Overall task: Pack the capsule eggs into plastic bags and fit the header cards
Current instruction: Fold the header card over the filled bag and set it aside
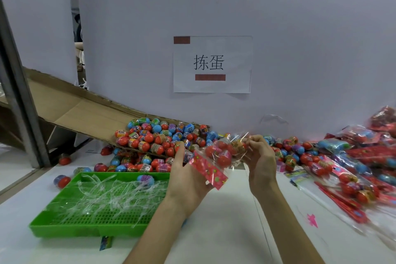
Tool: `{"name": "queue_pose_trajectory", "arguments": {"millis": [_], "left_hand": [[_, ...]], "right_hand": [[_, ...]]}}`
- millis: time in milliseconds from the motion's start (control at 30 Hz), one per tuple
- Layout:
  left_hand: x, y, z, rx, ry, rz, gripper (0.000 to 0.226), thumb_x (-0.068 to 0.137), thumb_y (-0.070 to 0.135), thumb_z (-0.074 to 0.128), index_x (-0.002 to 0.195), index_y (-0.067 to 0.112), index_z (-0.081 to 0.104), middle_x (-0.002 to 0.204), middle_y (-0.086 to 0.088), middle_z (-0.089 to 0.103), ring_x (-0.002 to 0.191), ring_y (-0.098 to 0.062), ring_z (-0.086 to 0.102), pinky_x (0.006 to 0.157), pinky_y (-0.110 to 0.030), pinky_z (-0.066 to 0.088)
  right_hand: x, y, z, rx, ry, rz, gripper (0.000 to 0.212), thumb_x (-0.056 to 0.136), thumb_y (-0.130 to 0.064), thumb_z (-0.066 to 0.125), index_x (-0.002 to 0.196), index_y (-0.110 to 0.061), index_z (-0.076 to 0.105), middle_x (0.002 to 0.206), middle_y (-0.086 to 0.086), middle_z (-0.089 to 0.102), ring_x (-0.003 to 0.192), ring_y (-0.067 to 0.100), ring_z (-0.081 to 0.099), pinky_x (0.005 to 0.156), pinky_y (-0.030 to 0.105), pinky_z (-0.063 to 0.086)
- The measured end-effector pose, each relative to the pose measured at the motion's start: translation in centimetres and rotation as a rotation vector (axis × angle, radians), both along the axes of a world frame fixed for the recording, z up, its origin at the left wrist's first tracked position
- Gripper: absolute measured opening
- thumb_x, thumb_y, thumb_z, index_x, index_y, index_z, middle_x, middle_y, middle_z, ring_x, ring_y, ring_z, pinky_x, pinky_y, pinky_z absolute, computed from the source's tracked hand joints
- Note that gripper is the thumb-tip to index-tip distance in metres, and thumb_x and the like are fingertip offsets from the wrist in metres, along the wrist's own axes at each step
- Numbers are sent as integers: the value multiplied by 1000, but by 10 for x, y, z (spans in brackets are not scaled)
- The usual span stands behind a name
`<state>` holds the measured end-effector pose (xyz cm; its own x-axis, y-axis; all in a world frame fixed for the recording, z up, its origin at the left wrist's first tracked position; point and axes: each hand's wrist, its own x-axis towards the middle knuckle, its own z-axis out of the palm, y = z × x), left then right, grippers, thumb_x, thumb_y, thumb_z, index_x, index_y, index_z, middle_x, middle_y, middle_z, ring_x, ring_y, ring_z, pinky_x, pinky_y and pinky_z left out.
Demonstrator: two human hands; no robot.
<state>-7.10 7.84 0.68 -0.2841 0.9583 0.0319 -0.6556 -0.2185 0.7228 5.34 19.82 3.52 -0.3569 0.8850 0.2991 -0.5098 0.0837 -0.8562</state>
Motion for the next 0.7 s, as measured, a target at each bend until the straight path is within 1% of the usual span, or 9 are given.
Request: {"name": "queue_pose_trajectory", "arguments": {"millis": [100,167,200,300,400,500,567,633,700], "left_hand": [[2,1,1,-131,104,1,89,86,82,40,134,14,70,137,-16,67,129,-32,63,111,-50,48],[6,0,3,-182,173,-15,82,88,76,46,136,13,66,132,-14,70,114,-31,71,86,-42,60],[9,1,3,-212,268,-4,74,89,72,51,134,14,66,129,-12,72,109,-30,73,78,-40,61],[15,3,-1,-288,542,10,53,87,51,74,126,15,71,119,-10,76,102,-28,75,87,-41,61],[16,4,-6,-281,521,-32,38,94,27,74,126,9,69,115,-15,77,102,-33,75,87,-37,61],[14,8,-9,-269,488,68,28,95,12,72,123,9,68,110,-17,78,97,-32,77,79,-37,63],[13,9,-10,-272,480,140,25,94,8,72,119,10,69,106,-15,79,89,-28,78,76,-38,64],[12,8,-9,-273,485,158,23,95,8,71,118,8,71,106,-17,78,83,-27,77,73,-38,64],[13,8,-8,-268,479,150,21,96,10,69,116,7,72,105,-18,77,79,-28,75,70,-38,63]], "right_hand": [[3,4,0,50,-54,19,21,91,-5,40,74,-12,51,74,2,67,72,17,57,69,32,48],[5,6,-1,96,-97,36,24,89,-1,36,72,-10,49,70,3,66,69,16,55,68,34,47],[6,7,-1,116,-118,45,22,88,-2,36,71,-8,49,69,3,66,68,15,56,67,34,46],[6,7,-1,171,-159,62,13,73,-14,43,67,-6,50,71,7,63,72,19,55,69,35,46],[4,5,-2,229,-207,22,12,70,-15,44,65,-7,52,71,8,60,72,21,51,70,37,45],[4,4,-4,302,-297,-28,17,74,-15,44,65,-8,57,74,18,58,72,23,51,64,36,44],[4,5,-7,357,-373,-19,21,77,-18,46,72,-1,58,75,24,56,69,24,50,61,37,42],[4,4,-9,415,-447,-7,26,80,-24,50,76,-1,61,76,22,58,66,23,52,56,35,45],[3,5,-12,478,-493,-12,28,84,-29,55,75,-4,64,75,16,60,66,19,53,56,25,46]]}}
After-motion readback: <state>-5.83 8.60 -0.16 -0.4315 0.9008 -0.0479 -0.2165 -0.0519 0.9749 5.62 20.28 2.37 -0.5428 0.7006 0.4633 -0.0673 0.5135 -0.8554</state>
